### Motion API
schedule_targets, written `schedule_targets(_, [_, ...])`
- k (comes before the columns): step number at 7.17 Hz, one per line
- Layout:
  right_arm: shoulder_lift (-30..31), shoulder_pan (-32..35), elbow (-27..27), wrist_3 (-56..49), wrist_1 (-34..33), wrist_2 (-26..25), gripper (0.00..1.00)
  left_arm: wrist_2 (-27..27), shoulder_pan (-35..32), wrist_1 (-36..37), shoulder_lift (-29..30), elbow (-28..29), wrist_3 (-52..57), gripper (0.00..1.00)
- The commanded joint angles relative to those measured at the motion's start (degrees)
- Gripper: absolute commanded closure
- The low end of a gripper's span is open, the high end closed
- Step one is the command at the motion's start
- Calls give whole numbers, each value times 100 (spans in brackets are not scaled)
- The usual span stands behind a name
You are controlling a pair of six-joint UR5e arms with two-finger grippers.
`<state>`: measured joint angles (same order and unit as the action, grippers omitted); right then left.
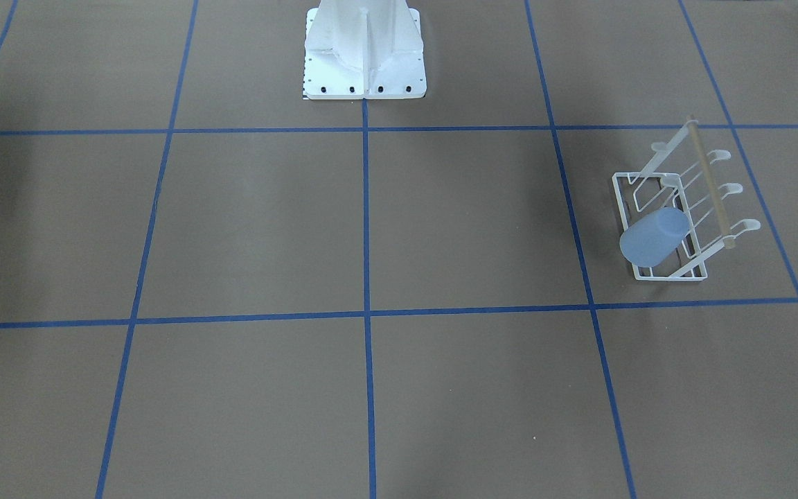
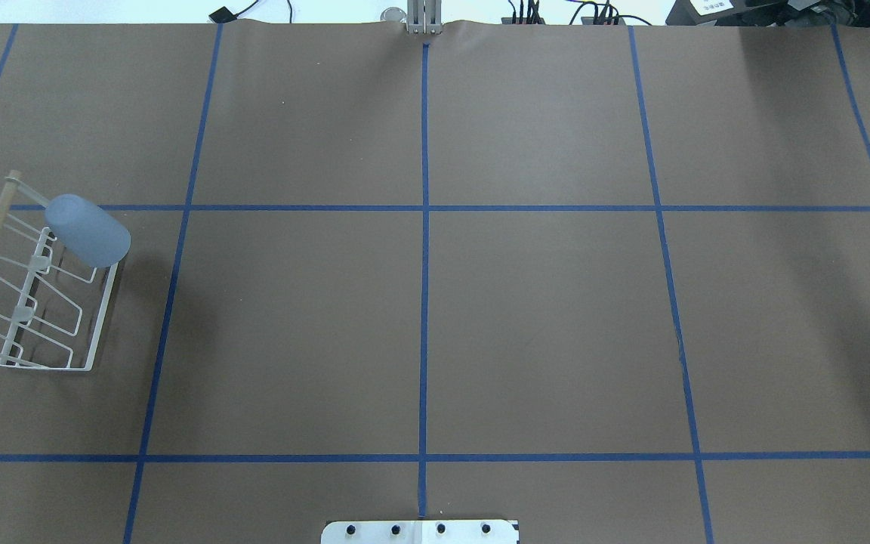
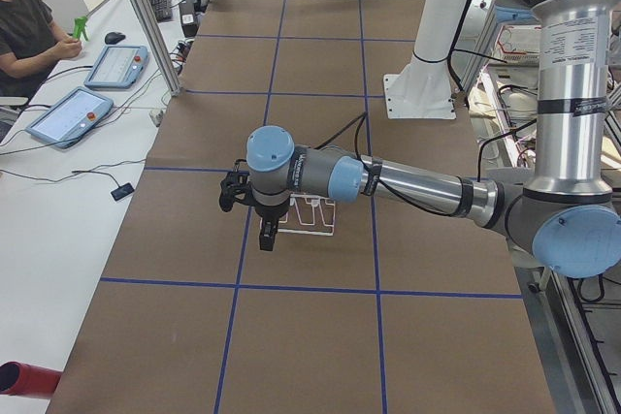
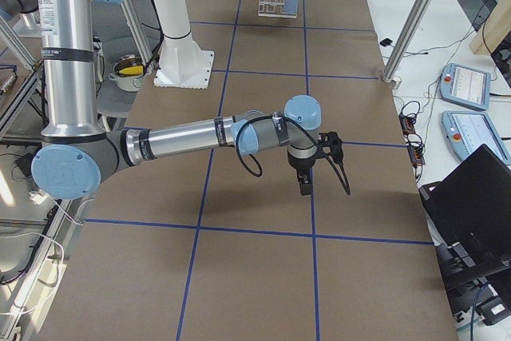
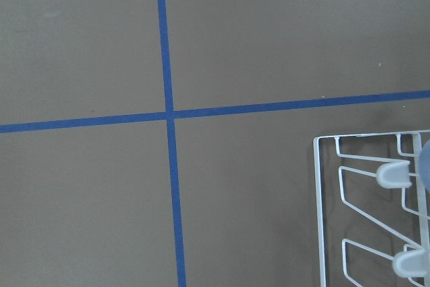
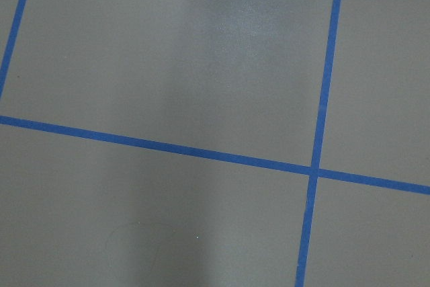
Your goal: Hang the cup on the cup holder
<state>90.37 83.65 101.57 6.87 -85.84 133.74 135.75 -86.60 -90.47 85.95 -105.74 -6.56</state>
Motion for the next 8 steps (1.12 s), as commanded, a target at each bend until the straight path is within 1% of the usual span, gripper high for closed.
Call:
schedule_targets(1, [94,2,-24,-2,-12,29,0,-110,12,-15,-44,18,23,2])
schedule_targets(2, [156,19,46,7,6,55,0,-537,29,-23,-165,-34,23,2])
schedule_targets(4, [191,19,29,-2,50,29,0,-533,38,20,-202,27,14,2])
schedule_targets(6, [235,19,21,-2,23,12,0,-497,38,64,-193,132,-3,2])
schedule_targets(7, [201,2,38,16,23,-14,0,-175,38,177,-193,237,-21,2])
schedule_targets(8, [244,11,55,7,41,38,0,-33,47,179,-219,255,-47,2])
